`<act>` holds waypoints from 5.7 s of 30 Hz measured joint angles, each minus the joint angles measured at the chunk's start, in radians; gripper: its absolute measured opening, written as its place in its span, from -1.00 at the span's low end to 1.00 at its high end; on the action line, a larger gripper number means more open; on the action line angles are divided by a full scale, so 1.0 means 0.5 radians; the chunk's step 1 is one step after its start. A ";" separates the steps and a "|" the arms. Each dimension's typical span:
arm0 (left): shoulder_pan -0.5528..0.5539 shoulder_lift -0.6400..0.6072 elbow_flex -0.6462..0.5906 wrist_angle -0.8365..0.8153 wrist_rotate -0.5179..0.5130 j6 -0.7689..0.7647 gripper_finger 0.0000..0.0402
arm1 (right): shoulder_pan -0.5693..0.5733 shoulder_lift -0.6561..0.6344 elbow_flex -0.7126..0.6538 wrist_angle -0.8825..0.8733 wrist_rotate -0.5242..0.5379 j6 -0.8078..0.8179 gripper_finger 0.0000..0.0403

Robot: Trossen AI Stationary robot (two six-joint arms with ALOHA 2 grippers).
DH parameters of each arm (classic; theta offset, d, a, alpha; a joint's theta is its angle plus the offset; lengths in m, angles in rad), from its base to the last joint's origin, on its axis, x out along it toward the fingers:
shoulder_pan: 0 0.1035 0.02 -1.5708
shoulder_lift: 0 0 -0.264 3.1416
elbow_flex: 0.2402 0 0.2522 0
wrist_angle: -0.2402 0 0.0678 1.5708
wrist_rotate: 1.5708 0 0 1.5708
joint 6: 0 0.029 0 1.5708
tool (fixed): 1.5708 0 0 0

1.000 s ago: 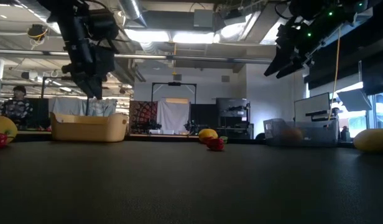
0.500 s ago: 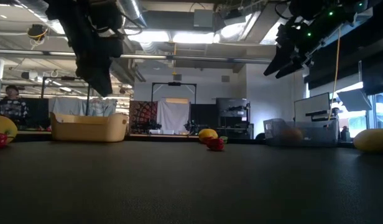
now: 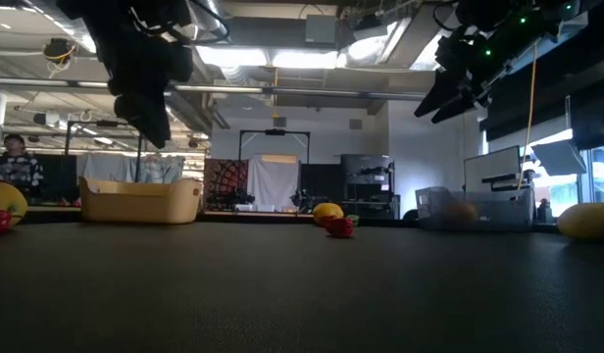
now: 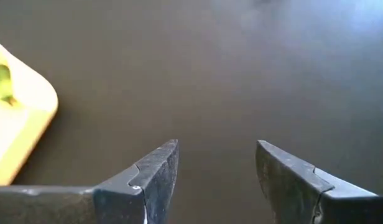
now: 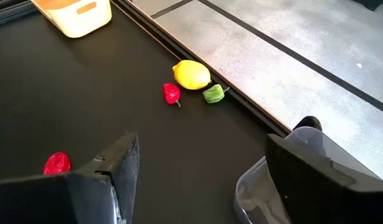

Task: Sort produce into baskets
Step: Put the red bell pepper into the orange bin

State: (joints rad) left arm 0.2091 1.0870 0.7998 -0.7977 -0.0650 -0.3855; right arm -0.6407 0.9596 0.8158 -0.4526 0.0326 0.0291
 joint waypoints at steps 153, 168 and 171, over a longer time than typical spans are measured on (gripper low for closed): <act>-0.391 0.658 -0.420 2.517 0.000 0.621 -0.34 | 1.151 1.387 0.002 1.966 -0.309 -0.173 -0.95; -0.389 0.655 -0.420 2.517 -0.001 0.667 -0.71 | 1.151 1.387 0.002 1.963 -0.304 -0.111 -0.95; -0.389 0.655 -0.420 2.517 0.001 0.671 -0.71 | 1.151 1.387 0.002 1.963 -0.302 -0.110 -0.94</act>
State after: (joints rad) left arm 0.0147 1.4147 0.5900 0.4606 -0.0647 -0.0498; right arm -0.0650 1.6531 0.8169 0.5289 -0.1184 -0.0261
